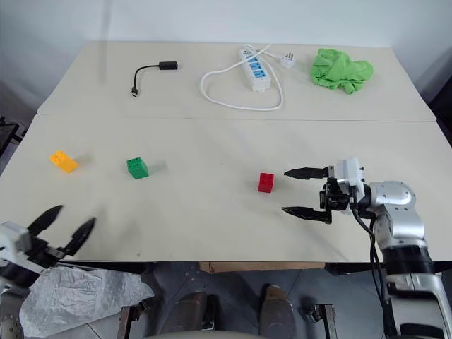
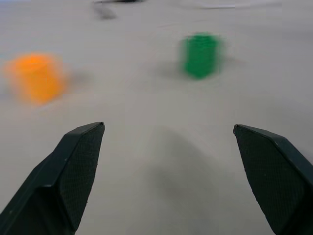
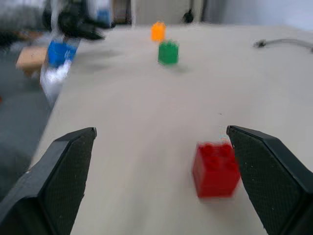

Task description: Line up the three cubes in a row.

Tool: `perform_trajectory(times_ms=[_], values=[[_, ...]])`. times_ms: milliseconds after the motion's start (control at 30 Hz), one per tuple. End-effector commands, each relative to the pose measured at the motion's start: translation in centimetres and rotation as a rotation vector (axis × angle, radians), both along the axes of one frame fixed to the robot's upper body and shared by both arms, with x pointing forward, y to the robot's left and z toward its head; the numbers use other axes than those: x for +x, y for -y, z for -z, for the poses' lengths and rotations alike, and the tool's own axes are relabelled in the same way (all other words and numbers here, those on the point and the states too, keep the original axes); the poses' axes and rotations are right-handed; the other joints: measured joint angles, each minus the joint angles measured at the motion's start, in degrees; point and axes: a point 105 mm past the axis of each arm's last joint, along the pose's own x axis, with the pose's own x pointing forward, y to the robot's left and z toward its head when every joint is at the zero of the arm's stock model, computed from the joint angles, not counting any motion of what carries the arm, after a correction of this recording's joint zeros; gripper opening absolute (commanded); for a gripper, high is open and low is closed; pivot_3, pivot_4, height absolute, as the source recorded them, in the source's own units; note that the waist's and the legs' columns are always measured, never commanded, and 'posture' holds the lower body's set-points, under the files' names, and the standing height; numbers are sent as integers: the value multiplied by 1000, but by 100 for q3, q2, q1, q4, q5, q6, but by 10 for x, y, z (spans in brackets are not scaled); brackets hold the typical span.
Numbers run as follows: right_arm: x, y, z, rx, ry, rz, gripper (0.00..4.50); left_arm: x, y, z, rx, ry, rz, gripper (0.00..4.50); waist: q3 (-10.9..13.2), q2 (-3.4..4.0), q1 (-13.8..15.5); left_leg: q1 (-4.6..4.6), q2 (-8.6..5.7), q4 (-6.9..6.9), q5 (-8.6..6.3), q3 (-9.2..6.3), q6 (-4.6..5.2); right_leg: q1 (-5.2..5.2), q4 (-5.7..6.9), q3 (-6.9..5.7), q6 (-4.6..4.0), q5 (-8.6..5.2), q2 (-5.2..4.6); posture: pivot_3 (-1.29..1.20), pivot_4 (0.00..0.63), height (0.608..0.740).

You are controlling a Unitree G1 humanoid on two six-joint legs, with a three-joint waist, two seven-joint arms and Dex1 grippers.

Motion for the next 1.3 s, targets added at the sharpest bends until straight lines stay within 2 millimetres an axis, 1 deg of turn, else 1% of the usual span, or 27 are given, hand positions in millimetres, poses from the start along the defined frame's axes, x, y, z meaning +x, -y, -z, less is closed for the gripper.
perform_trajectory(times_ms=[33,133,200,267,300,367,400,533,567,633,733,867,967,1100,1300], values=[[-4,-3,-18,66,55,31,4472,-11,-4,-5,15,29,-36,4500,0,0,33,1,0,0,-1,1,0,0,1,1,-1,1,-1,0,150,740],[-7,-5,-18,90,65,47,4472,-2,13,-5,15,36,15,4500,-1,-2,89,0,0,0,-7,5,-1,-4,-1,3,-3,3,-3,0,150,740],[-8,-5,-17,83,65,53,4472,15,36,-11,-37,63,56,4500,-3,-4,153,-3,-2,0,-8,0,1,-3,-3,1,-4,3,-5,0,150,740],[-8,-5,-17,79,62,55,4472,24,50,-15,-61,73,70,4500,-3,-5,205,-3,-7,0,-8,0,4,-2,-4,3,-4,7,-8,0,150,740],[-9,-5,-16,76,63,57,4472,32,63,-20,-68,90,84,4500,-4,-7,209,-3,-8,1,-8,1,5,-2,-4,4,-4,8,-8,0,150,740],[-9,-6,-17,71,64,62,4472,54,88,-26,-78,102,60,4500,-4,-7,227,-3,-8,1,-8,2,6,-2,-4,4,-4,8,-8,0,150,740],[-10,-6,-17,70,64,63,4472,60,95,-30,-72,110,47,4500,-4,-7,232,-3,-12,1,-7,1,8,0,-3,3,-3,9,-8,0,150,740],[-13,-10,-18,68,53,48,4472,79,114,-28,-159,64,-18,4500,-7,-11,196,-4,-15,2,-5,5,11,0,-4,3,0,10,-2,0,150,740],[-13,-11,-18,67,48,43,4472,83,115,-24,-154,30,-59,4500,-7,-11,190,-1,-21,1,-6,10,9,0,-4,4,0,10,4,0,150,740],[-15,-14,-18,62,37,32,4472,97,124,-24,-163,19,-98,4500,-7,-12,200,-2,-24,2,-6,11,9,-1,-7,3,0,10,10,0,150,740],[-16,-17,-18,62,28,25,4472,111,137,-22,-176,0,-125,4500,-7,-13,238,-4,-25,12,-3,9,9,2,-5,3,0,10,11,0,150,740],[-18,-18,-18,60,18,20,4472,122,162,-23,-190,4,-55,4500,-8,-14,241,-6,-23,18,-4,1,11,9,-6,3,1,11,8,0,150,740],[-19,-19,-18,60,14,18,4472,128,172,-22,-183,0,-45,4500,-7,-15,234,-7,-28,18,-4,0,11,8,-8,1,2,11,8,0,150,740],[-21,-20,-17,65,6,20,4472,133,169,-21,-176,-1,-107,4500,-7,-15,233,-7,-29,19,-4,1,10,8,-8,1,2,11,9,0,150,740],[-20,-18,-13,65,-7,35,4472,138,167,-23,-183,23,-143,4500,-7,-16,237,-7,-29,20,-4,0,11,9,-7,1,2,11,9,0,150,740]])
